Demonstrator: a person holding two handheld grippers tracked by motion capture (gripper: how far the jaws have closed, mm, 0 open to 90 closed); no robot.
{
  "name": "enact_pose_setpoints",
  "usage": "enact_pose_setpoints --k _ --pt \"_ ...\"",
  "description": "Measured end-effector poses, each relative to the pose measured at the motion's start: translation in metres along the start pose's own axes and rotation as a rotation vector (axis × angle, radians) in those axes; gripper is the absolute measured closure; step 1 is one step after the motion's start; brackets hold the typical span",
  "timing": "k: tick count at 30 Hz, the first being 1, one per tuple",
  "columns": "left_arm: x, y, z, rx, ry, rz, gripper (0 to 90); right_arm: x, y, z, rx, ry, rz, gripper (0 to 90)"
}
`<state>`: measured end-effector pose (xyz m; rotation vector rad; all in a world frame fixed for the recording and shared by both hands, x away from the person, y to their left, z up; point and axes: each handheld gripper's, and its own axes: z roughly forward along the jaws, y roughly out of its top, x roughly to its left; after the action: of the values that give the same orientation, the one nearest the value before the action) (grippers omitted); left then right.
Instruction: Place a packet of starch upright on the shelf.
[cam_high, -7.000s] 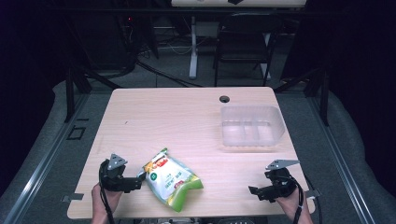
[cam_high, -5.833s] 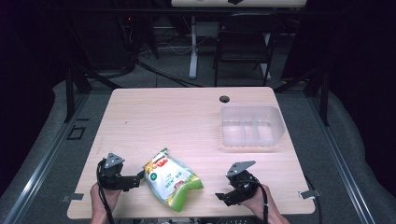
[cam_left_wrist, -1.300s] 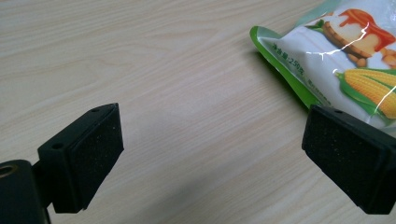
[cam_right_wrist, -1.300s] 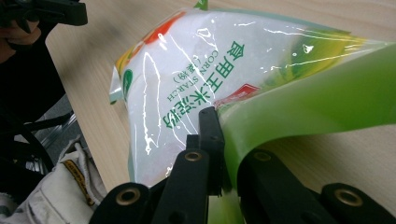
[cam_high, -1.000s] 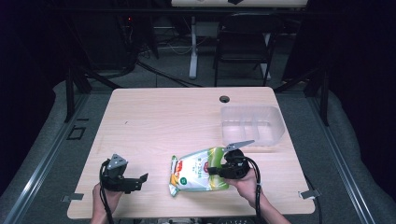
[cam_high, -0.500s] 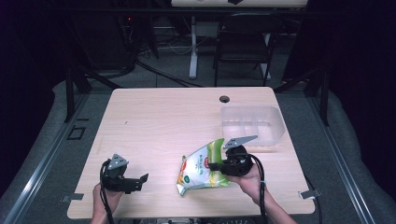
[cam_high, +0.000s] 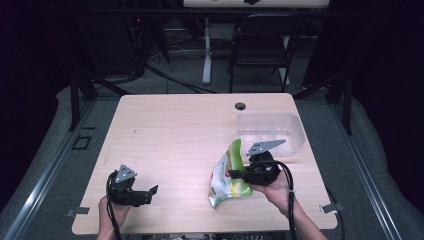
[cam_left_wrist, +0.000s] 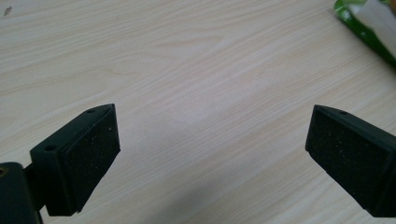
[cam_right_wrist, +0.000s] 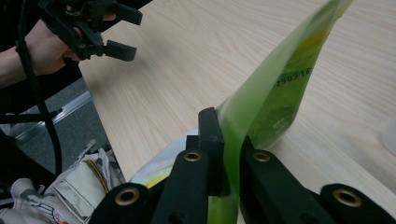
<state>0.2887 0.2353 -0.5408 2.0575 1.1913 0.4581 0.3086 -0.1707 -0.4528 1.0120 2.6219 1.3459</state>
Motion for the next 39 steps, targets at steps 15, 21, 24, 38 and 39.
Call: enact_pose_setpoints --k 15,21,24,38,39 --pt "-0.003 0.001 0.000 0.000 -0.009 0.028 4.0 -0.014 -0.002 -0.022 -0.016 -0.028 0.032 90.0" --pt "-0.002 0.001 0.002 0.003 -0.015 0.031 4.0 -0.019 0.000 -0.033 -0.016 -0.042 0.047 90.0" --pt "-0.002 0.001 0.002 0.003 -0.026 0.031 4.1 -0.022 0.001 -0.038 -0.006 -0.044 0.042 90.0" --pt "-0.005 0.003 -0.001 -0.031 -0.024 0.044 5.0 -0.031 0.018 -0.063 -0.023 -0.057 0.056 90.0" --pt "-0.006 0.003 -0.002 -0.035 -0.022 0.045 5.1 -0.033 0.020 -0.064 -0.021 -0.059 0.054 90.0"
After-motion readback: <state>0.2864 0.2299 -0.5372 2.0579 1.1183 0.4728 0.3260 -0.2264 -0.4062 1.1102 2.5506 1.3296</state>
